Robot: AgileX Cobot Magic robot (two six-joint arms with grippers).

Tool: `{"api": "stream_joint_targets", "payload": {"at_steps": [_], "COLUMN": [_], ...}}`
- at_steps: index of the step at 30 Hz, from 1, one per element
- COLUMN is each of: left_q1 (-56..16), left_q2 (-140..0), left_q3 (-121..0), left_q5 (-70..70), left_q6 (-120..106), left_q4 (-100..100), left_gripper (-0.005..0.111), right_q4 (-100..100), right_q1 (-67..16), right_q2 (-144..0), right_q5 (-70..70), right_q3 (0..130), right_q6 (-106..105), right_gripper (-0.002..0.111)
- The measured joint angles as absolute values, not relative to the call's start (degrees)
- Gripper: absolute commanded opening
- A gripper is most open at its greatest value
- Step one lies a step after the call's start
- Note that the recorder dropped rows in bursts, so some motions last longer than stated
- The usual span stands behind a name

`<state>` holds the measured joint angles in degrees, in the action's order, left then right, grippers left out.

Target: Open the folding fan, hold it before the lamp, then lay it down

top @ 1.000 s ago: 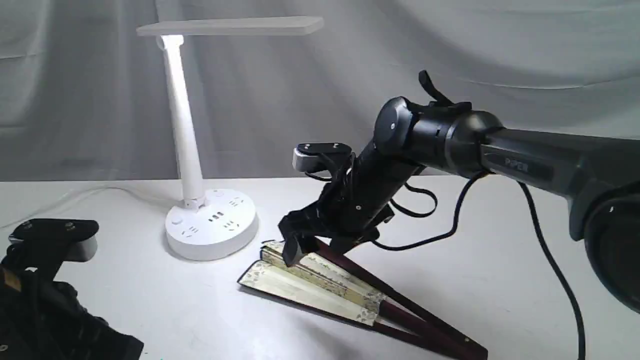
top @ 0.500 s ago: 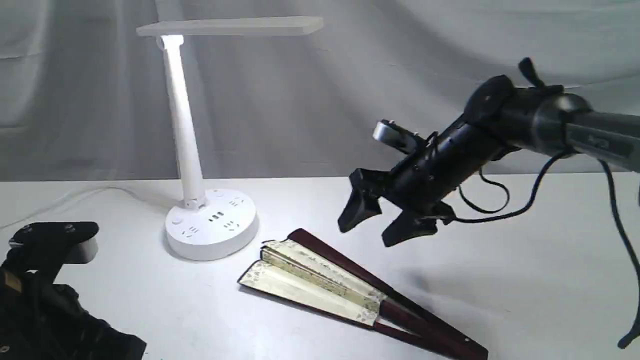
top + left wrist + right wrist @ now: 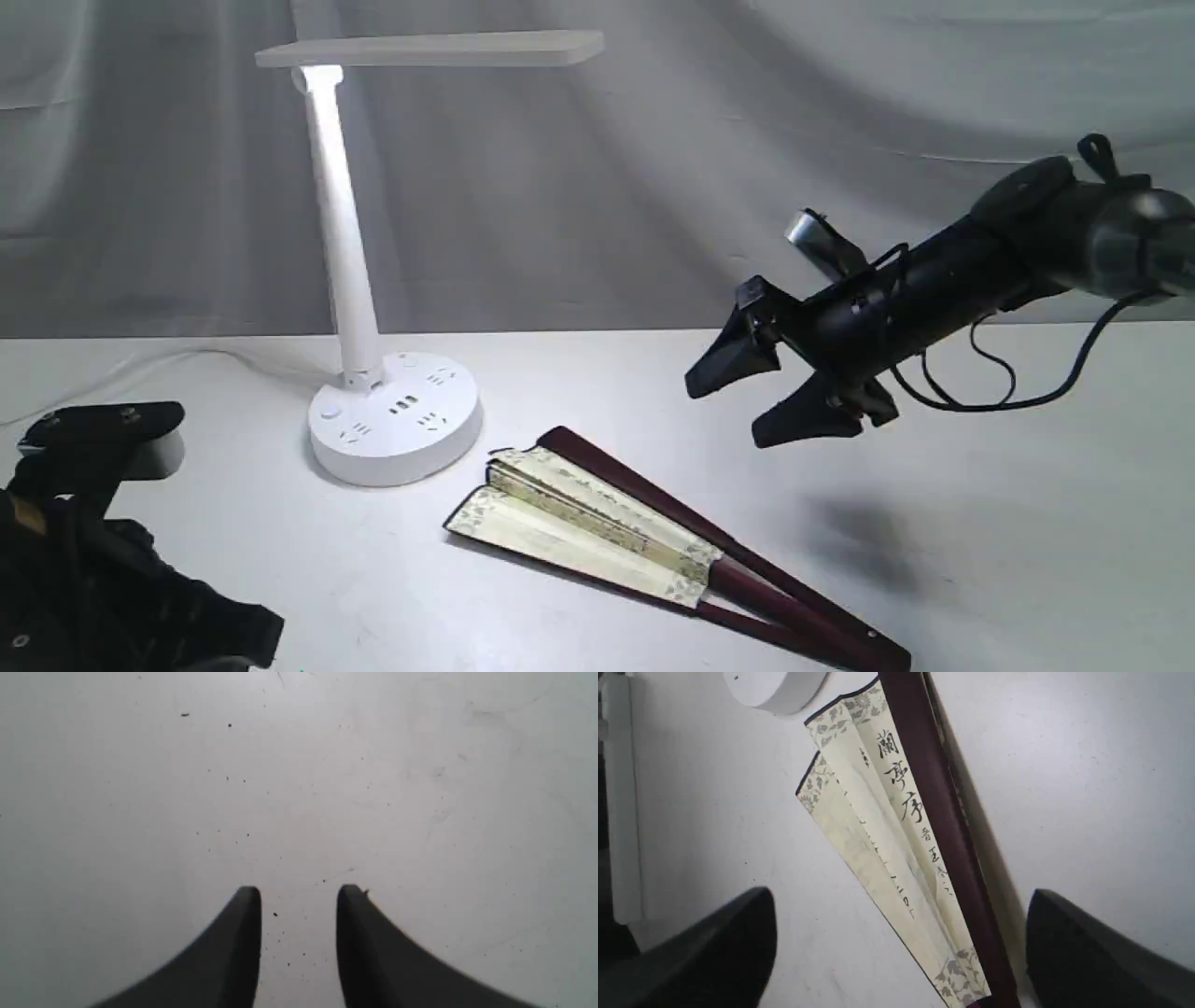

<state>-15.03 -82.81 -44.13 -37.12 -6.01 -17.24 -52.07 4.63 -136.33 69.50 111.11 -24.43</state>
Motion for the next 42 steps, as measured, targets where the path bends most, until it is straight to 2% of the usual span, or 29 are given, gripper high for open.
{"api": "stream_joint_targets", "payload": {"at_steps": [7,18,28,35,42], "left_q1": [-15.59,-23.04,-23.33,-23.33,-23.33], "left_q2": [-82.81,-82.81,-82.81,-82.81,-82.81], "left_q3": [-44.13,-44.13,-44.13,-44.13,-44.13], "left_q5": [-35.41,-31.17,-30.71,-30.71,-30.71], "left_q6": [-6.14,-6.72,-7.27,-7.4,-7.4], "left_q4": [-18.67,-18.89,-18.89,-18.89,-18.89], "left_gripper": [0.028,0.028,0.028,0.028,0.028], "right_q4": [-56.95,-56.06,-56.05,-58.45,-58.35], "right_q1": [4.77,4.77,4.54,3.36,1.15], "right_q2": [-139.24,-142.6,-142.75,-142.75,-142.61], "right_q5": [69.63,69.72,69.76,69.76,67.13], "right_q3": [111.0,110.76,109.18,108.16,108.16], "right_q6": [-27.38,-28.79,-29.81,-30.6,-32.6], "right_gripper": [0.073,0.071,0.071,0.065,0.065]}}
